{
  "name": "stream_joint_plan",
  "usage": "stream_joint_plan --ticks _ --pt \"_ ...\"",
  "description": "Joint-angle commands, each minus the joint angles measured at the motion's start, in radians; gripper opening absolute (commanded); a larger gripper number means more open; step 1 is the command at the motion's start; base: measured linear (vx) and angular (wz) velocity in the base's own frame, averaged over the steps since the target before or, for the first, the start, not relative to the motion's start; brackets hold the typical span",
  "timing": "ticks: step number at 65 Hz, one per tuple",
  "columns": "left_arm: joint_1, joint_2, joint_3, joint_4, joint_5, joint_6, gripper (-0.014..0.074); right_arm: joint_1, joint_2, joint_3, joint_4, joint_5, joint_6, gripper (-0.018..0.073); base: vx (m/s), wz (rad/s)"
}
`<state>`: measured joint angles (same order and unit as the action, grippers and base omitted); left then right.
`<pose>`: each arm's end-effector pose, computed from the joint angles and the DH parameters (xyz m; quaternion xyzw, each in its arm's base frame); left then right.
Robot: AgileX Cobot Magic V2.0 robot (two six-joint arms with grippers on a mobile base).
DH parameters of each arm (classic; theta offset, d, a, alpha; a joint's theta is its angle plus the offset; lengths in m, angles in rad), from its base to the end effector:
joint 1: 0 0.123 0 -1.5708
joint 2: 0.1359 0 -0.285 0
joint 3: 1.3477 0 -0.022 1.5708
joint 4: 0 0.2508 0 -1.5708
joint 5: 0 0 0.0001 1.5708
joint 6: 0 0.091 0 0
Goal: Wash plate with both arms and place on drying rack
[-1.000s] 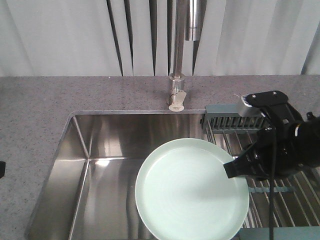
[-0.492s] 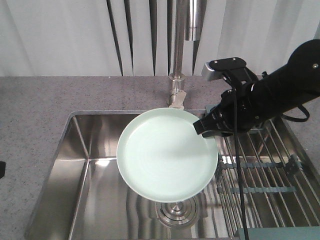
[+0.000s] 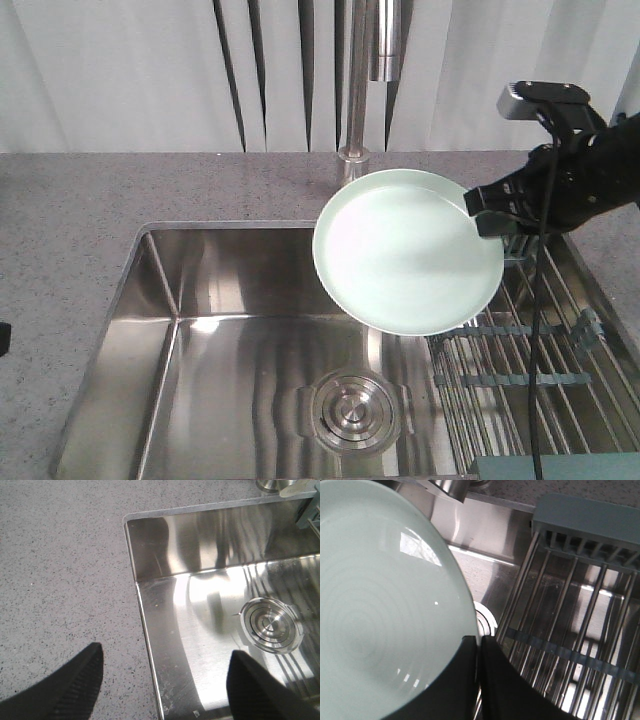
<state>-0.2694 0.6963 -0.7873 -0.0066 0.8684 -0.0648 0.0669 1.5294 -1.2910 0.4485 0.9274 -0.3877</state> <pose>0.1167 -0.0327 0.3418 0.0915 0.9000 -0.0740 0.4197 0.3193 0.0531 0.3176 -0.1293 0.9407 0.1645 0.2672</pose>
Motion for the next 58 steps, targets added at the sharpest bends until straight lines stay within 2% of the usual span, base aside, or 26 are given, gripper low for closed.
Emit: stream_joint_plan --ticks 1,27,42,49,58 --pt "-0.003 -0.004 -0.024 -0.002 -0.059 -0.013 0.0485 -0.032 -0.097 0.04 0.027 -0.045 -0.008 -0.0001 0.0 0.0" --pt "-0.003 -0.004 -0.024 -0.002 -0.059 -0.013 0.0485 -0.048 -0.346 0.311 0.042 -0.049 0.001 -0.0001 0.0 0.0" --pt "-0.003 -0.004 -0.024 -0.002 -0.059 -0.013 0.0485 -0.048 -0.466 0.411 0.057 -0.014 0.024 -0.0001 0.0 0.0" --pt "-0.003 -0.004 -0.024 -0.002 -0.059 -0.013 0.0485 -0.006 -0.49 0.428 0.051 -0.006 0.052 -0.0001 0.0 0.0" --pt "-0.003 -0.004 -0.024 -0.002 -0.059 -0.013 0.0485 0.106 -0.487 0.428 0.029 -0.031 0.109 -0.0001 0.0 0.0"
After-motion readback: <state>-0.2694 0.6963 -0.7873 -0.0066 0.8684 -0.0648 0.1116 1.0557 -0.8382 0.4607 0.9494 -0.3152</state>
